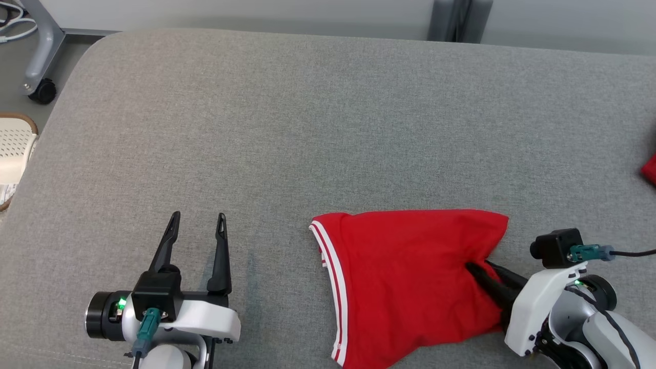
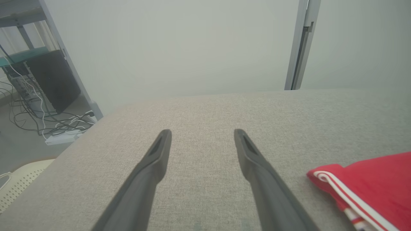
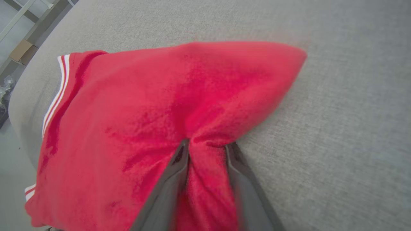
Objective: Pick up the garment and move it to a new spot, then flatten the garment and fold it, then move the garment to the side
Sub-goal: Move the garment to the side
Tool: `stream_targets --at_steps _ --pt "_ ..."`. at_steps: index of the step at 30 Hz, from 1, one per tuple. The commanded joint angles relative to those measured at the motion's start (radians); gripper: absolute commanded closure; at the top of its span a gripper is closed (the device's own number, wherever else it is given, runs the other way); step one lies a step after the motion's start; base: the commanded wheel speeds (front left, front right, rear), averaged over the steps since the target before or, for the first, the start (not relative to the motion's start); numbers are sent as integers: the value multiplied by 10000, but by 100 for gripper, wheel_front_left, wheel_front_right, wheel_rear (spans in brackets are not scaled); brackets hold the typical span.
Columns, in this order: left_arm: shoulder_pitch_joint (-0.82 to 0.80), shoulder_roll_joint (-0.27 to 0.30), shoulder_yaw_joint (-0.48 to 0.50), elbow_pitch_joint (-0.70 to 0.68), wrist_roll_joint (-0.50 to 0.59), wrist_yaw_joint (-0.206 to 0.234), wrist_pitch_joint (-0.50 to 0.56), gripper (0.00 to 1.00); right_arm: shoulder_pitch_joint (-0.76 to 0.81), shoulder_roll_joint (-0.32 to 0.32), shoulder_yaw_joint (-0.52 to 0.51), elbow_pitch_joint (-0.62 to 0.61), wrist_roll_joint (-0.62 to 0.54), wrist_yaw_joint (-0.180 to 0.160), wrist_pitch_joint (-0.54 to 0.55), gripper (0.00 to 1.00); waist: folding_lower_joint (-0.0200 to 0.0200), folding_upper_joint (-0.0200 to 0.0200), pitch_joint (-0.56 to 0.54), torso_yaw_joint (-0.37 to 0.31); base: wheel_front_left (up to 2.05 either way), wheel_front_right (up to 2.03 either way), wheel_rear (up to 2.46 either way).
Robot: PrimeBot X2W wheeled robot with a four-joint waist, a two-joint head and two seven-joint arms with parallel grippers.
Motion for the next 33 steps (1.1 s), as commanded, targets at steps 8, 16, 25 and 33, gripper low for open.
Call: stream_targets --at_steps 8,16,25,33 --pt "-217 39 44 53 -55 71 -36 0 -725 -527 403 119 -623 3 -609 100 0 0 -1 -98 0 0 0" --pt "-134 38 65 94 -77 70 -36 0 -1177 -1072 89 264 -983 3 -584 100 0 0 -104 -369 0 0 0" --pt "-193 38 29 97 -11 15 -36 0 -1786 -2281 -540 153 -1025 3 -1 100 0 0 -65 -691 0 0 0" --pt "-399 41 57 113 168 -107 -36 0 -2462 -3871 -913 398 -905 3 744 100 0 0 438 -776 0 0 0"
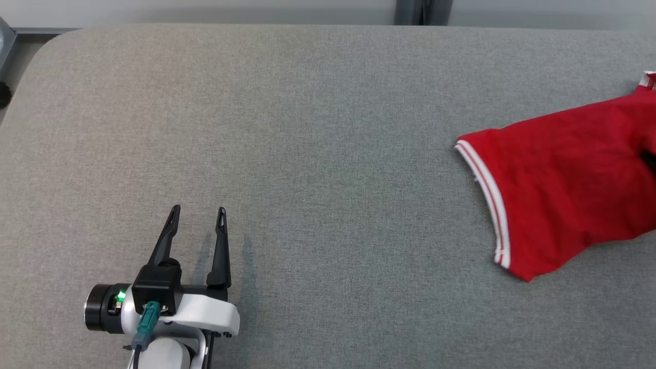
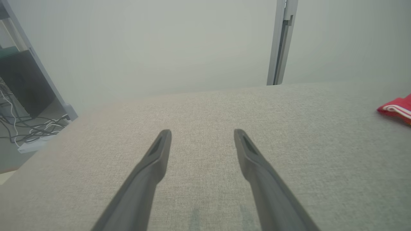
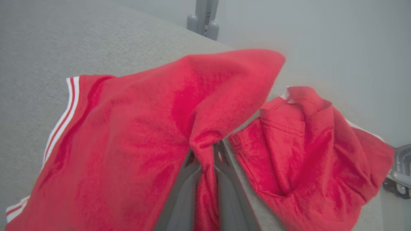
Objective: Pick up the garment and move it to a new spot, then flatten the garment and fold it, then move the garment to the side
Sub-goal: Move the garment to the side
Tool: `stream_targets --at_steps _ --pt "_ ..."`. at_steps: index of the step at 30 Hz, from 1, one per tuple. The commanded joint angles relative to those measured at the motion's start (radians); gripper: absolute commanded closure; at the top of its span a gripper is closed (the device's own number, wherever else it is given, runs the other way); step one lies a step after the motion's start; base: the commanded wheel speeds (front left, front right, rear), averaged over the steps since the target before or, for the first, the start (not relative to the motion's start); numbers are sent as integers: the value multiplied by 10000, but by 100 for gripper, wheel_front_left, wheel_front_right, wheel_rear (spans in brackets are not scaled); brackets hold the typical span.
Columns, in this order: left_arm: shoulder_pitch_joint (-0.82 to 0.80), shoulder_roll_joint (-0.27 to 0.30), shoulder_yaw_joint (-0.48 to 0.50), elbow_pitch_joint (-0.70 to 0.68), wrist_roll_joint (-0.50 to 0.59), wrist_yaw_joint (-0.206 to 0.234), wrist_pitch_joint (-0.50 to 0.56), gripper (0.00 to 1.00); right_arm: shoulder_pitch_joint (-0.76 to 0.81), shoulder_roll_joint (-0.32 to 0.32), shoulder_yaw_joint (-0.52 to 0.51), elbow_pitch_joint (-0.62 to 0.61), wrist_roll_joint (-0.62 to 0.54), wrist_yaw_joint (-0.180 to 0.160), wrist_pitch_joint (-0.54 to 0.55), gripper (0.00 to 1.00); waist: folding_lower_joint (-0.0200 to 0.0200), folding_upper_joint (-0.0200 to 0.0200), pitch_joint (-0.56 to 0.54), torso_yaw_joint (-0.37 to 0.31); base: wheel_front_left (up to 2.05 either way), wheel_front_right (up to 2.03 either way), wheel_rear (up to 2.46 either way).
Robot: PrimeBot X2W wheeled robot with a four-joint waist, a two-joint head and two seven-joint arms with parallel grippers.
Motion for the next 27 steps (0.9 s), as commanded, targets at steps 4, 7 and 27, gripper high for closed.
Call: stream_targets --at_steps 4,7,27 --pt "-327 41 61 -49 246 -117 -36 0 -536 -1045 -199 413 9 -1 405 100 0 0 567 -44 0 0 0" --pt "-438 45 113 -108 402 -179 -36 0 -792 -1420 -358 634 146 -1 452 100 0 0 911 -145 0 0 0" --pt "-1769 990 -1052 -313 1412 -321 -19 0 -3562 -801 -42 2143 -1282 -2 506 100 0 0 3048 -2212 0 0 0"
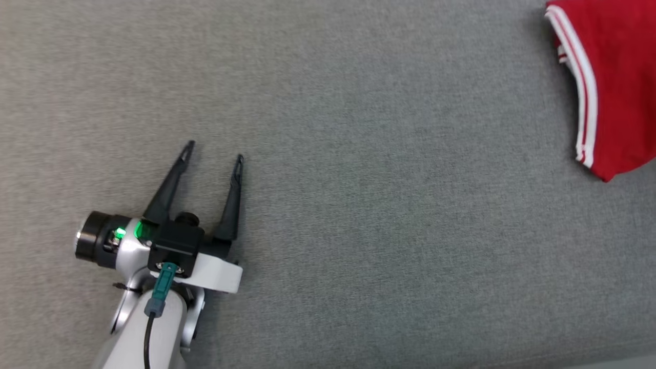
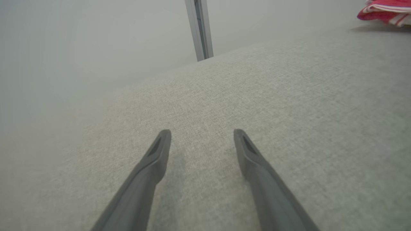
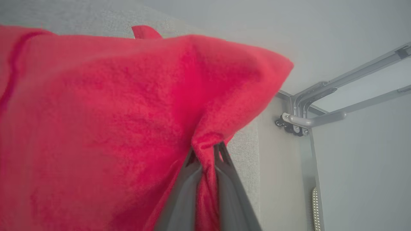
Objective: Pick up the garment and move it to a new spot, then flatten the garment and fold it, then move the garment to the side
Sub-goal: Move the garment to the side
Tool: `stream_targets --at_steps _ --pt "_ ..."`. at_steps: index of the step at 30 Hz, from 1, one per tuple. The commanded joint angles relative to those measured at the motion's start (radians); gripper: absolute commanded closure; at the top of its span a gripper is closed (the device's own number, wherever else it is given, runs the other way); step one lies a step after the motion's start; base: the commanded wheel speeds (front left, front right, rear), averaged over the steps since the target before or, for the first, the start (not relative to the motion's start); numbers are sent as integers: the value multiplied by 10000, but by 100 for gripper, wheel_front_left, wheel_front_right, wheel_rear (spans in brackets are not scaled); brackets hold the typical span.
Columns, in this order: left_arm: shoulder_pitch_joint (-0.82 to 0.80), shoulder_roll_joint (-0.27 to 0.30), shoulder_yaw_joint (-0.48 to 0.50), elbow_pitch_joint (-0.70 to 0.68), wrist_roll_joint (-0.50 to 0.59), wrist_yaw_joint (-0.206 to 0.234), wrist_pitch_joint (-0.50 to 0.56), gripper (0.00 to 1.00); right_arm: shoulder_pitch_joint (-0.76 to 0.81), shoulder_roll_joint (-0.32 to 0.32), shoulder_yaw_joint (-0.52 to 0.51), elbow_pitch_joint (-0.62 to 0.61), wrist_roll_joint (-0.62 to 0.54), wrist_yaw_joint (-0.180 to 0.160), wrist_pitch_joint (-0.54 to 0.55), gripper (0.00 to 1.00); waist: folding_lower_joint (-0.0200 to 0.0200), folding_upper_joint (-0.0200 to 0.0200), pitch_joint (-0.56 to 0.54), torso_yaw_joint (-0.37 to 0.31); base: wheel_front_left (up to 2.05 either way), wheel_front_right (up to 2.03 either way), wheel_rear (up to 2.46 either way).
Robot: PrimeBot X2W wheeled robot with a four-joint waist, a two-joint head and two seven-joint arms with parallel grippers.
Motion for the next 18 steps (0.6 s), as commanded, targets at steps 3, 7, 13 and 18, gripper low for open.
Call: stream_targets --at_steps 3,7,13,18 --pt "-299 126 -112 86 69 80 0 0 -404 66 55 422 -408 -4 -50 100 0 0 590 -443 0 0 0" --pt "-414 227 -269 232 -22 134 26 0 -791 233 69 1108 -966 -4 -72 100 0 0 879 -546 0 0 0" --pt "-464 384 -428 423 -155 247 72 0 -1157 647 118 1984 -1490 -4 -192 100 0 0 1107 -554 0 0 0" --pt "-535 433 -545 515 -281 341 75 0 -1488 1058 -19 2679 -1521 -4 -739 0 0 0 1141 -454 0 0 0"
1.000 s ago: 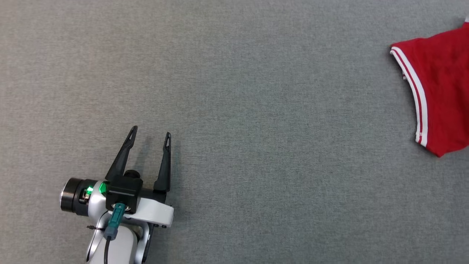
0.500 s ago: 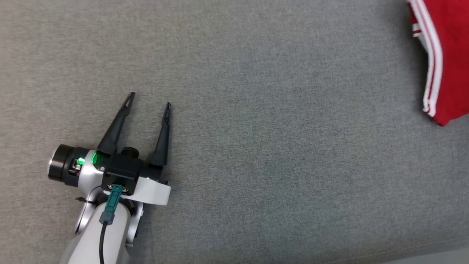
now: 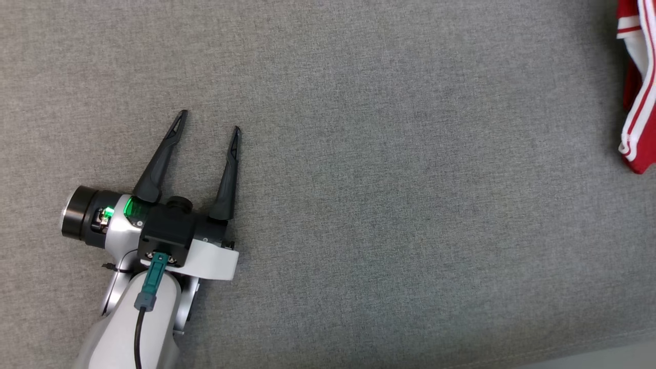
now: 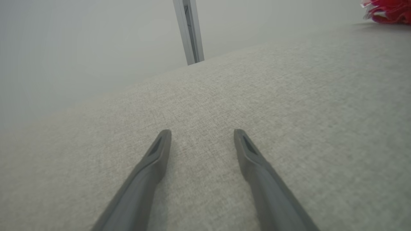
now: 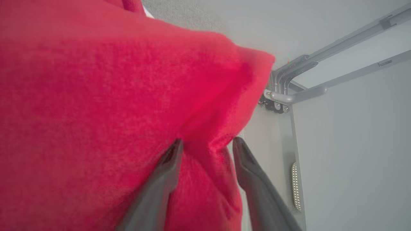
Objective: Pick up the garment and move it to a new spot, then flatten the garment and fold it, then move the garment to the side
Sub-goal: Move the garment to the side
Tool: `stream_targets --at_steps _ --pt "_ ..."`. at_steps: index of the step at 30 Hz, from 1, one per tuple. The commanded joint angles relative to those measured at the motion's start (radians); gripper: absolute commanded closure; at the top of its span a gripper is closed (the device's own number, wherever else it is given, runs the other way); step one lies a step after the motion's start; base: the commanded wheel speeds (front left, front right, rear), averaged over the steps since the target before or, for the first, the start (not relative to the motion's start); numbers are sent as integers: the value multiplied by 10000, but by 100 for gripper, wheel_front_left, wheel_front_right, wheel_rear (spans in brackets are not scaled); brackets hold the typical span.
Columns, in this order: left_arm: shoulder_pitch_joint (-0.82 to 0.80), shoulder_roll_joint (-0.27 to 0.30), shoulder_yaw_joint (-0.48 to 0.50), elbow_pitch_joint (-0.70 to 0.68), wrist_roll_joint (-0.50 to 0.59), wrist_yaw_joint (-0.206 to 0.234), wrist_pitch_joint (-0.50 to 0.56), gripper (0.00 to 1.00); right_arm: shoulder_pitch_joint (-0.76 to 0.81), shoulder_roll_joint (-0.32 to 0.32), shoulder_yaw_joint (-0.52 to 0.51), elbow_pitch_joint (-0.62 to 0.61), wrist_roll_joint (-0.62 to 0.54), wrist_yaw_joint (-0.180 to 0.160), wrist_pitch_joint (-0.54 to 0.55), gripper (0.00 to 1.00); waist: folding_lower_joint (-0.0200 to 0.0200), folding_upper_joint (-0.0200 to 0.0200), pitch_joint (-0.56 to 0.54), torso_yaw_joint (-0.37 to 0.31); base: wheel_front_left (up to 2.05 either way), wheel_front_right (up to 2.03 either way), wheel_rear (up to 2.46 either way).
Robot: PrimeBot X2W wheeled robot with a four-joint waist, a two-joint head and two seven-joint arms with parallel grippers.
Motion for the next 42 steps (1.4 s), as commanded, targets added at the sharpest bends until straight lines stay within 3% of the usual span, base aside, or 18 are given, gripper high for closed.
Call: stream_targets --at_steps 1,11,20,25,35,42 --pt "102 -44 -139 990 -98 19 189 0 -82 53 18 98 -82 -1 -94 0 0 -1 -48 30 0 0 0" --pt "330 -226 -175 764 -394 179 138 0 -564 355 -10 115 -197 -1 -655 0 0 -1 -1087 229 0 0 0" --pt "707 -549 175 568 -633 303 102 0 289 998 -581 -1512 708 -1 -1616 0 0 -1 -2796 516 0 0 0" --pt "965 -661 376 432 -704 322 102 0 1150 1416 -984 -2058 489 -1 -2338 0 0 -1 -3340 627 0 0 0" --pt "1725 -949 1080 -95 -889 427 103 0 3897 3321 -2904 -3297 1 -1 -4238 0 0 -1 -4204 1060 0 0 0" --pt "2339 -1165 1685 -297 -967 407 102 0 6079 4925 -4330 -4548 -970 -1 -4850 0 0 -1 -4644 1227 0 0 0"
